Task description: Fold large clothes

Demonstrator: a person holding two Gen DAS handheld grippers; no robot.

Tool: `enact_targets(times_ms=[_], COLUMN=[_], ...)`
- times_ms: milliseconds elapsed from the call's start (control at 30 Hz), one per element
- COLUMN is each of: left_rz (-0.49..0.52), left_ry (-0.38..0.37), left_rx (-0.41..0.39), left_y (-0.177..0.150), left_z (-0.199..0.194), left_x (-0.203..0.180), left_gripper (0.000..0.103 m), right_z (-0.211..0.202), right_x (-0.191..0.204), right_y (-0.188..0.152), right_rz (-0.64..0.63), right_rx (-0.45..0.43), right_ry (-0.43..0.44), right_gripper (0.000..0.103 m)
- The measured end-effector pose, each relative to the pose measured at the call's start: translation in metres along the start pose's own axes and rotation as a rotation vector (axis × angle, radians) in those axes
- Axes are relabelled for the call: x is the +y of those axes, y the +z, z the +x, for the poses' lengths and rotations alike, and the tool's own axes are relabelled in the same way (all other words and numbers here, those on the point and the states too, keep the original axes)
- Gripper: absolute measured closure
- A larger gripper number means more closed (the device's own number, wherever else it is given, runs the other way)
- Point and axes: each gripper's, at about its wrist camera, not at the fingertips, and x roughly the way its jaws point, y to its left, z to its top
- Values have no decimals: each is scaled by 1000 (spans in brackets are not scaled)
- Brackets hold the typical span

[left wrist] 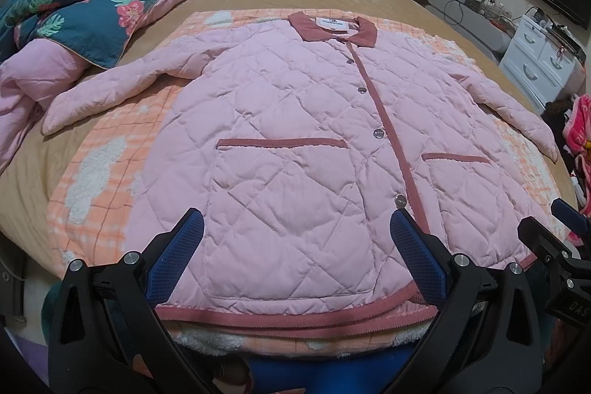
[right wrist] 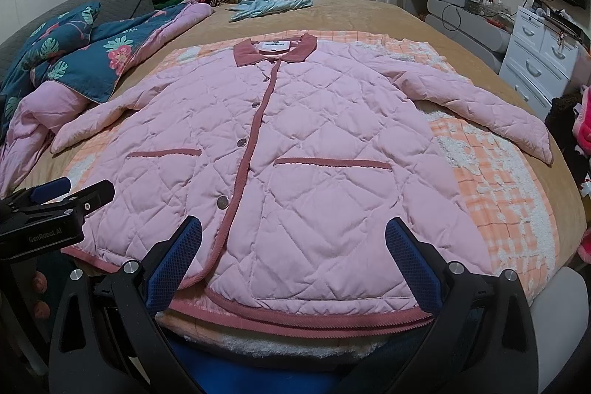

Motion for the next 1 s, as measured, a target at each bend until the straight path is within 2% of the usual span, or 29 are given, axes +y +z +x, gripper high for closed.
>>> enact_targets(times_ms=[667,1000], left_rz=[-14,-29], left_ry=[5,-2], left_rx=[7,22], left_y=[11,33], left_z=[8,21], left_x=[2,7], left_gripper=[8,8], right_z=[2,8], right_x=[-1,2], right_y=[8,34], right_rz=[-3,-19], right_rx=[-10,-24], right_ry=[-6,-9], right_gripper=[4,4])
